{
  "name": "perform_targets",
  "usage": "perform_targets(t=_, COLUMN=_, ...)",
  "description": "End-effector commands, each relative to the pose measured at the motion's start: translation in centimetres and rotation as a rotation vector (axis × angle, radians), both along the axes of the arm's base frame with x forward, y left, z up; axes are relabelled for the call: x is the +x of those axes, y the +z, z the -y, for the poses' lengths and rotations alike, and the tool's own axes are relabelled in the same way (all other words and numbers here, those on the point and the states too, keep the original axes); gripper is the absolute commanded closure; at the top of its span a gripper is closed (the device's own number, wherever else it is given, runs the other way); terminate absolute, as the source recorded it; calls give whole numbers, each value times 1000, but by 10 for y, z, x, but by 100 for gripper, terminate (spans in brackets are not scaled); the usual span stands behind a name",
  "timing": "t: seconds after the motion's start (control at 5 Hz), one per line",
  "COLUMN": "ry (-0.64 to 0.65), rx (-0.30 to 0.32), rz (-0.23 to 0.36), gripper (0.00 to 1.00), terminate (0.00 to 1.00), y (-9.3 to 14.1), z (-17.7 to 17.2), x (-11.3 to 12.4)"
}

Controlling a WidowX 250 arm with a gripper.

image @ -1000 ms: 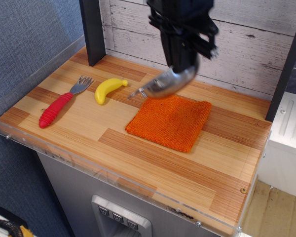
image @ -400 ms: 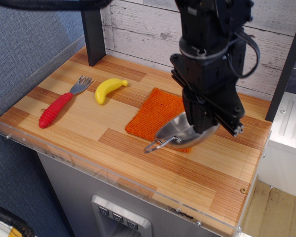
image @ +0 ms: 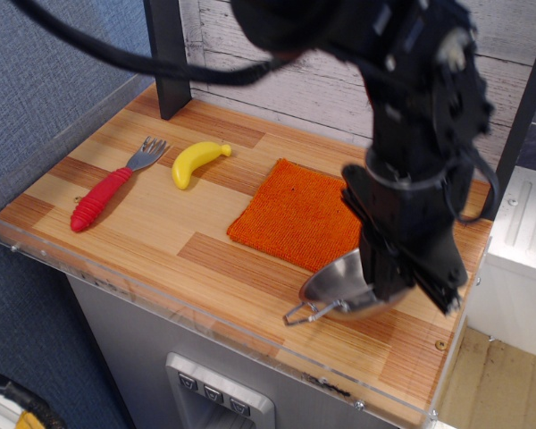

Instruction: Move the pot to the bottom-right corner of the counter.

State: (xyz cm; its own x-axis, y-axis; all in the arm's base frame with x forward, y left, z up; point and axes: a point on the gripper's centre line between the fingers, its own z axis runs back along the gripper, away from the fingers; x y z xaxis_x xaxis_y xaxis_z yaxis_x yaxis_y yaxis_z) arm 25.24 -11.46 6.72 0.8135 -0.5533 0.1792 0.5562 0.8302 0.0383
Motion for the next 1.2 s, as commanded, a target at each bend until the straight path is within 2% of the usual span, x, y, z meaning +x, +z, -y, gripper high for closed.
perform_targets(t=0.0, ry=-58, rx=-3, rz=-47, gripper=100, terminate=0, y=-41, z=20, x=-10)
perform_targets(t=0.2, ry=-54, rx=-22, rz=-64, gripper=100, terminate=0, y=-48, z=21, x=-13)
perform_targets(t=0.4, ry=-38, rx=-32, rz=-53, gripper=100, terminate=0, y=-40, z=20, x=-15)
perform_targets(t=0.6, ry=-8, rx=-42, rz=-48, gripper=0, terminate=0, y=-26, z=11, x=-15)
perform_targets(t=0.8, ry=26, rx=-80, rz=-14, gripper=0, terminate=0, y=11, z=-5, x=-8)
perform_targets(t=1.0, ry=79, rx=-136, rz=34, gripper=0, terminate=0, y=59, z=-27, x=0)
